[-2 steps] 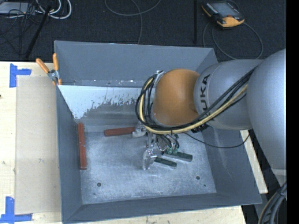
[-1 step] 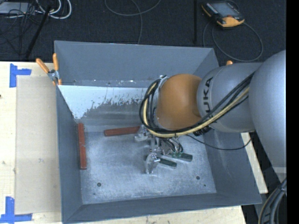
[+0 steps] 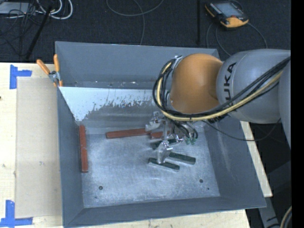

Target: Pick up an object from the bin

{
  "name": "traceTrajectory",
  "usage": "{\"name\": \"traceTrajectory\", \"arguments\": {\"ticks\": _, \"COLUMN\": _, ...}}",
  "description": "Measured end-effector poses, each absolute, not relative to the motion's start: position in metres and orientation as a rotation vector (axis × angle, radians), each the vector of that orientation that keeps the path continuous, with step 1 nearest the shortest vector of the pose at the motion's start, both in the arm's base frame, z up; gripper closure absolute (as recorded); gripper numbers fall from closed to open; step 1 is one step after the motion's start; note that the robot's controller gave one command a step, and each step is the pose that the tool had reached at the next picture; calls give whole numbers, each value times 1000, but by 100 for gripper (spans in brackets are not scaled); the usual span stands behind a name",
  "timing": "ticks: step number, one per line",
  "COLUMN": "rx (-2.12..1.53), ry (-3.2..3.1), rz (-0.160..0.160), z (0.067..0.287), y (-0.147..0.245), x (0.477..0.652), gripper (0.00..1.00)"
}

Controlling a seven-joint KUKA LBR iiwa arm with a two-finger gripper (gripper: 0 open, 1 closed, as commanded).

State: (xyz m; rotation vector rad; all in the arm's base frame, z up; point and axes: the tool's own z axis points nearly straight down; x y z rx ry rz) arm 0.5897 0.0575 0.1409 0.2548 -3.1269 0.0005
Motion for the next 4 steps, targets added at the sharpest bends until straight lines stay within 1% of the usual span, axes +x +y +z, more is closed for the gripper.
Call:
{"name": "traceTrajectory", "arguments": {"ticks": 1, "rx": 572, "ry": -3096, "rz": 1, "z": 128, "y": 50, "x": 561, "gripper": 0}}
{"name": "traceTrajectory", "arguments": {"ticks": 2, "rx": 556, "ry": -3094, "rz": -5, "z": 78, "y": 9, "x": 569, "gripper": 100}}
{"name": "traceTrajectory", "arguments": {"ticks": 3, "rx": 555, "ry": -3094, "rz": -6, "z": 78, "y": 9, "x": 569, "gripper": 100}}
{"name": "traceTrajectory", "arguments": {"ticks": 4, "rx": 575, "ry": -3091, "rz": -1, "z": 238, "y": -10, "x": 573, "gripper": 100}}
